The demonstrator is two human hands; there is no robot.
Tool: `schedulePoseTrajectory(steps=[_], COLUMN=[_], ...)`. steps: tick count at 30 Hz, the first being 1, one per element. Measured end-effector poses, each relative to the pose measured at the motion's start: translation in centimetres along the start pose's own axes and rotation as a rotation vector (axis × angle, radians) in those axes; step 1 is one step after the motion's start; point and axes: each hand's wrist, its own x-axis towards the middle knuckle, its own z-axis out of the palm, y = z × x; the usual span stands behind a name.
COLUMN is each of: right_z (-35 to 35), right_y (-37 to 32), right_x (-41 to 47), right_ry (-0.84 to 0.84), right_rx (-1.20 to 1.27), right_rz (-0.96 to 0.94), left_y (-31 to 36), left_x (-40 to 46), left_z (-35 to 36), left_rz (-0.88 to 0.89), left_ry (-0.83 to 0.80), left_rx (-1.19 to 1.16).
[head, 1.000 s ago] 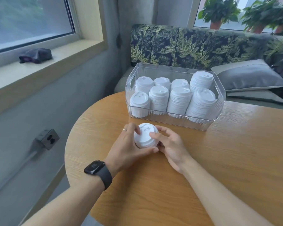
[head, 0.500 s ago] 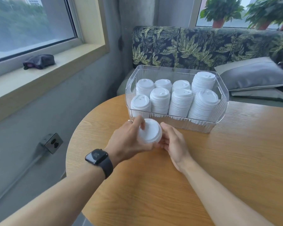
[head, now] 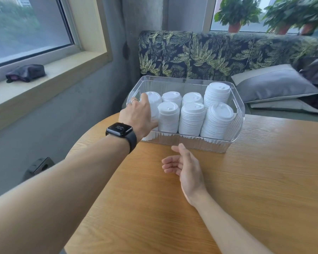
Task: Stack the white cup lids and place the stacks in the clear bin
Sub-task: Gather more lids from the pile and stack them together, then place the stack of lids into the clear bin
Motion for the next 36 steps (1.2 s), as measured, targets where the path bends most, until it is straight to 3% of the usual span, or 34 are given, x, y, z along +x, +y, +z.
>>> schedulePoseTrajectory(steps=[7,19,33,36], right_z=[-0.3,-0.3,-0.2,-0.4], right_y=[0.1,0.1,0.1,0.1], right_x=[-0.1,-0.4,-0.7,-0.9], right_ry=[-0.021,-0.024,-0.028,-0.034], right_rx=[0.007,-0.009,-0.037,-0.039], right_rz=[-0.003,-0.027,-0.036,-0.030], left_y=[-0.1,-1.2,-1.6,-1.9], left_x=[0.6,1.2,0.9,0.3], left_z=[1.4,0.8,0.8,1.3], left_rz=[0.049,0.097,0.207,0.187], left_ry=[0.012,-0.008,-0.110,-0.114], left_rx=[0.343,0.369,0.590,0.536])
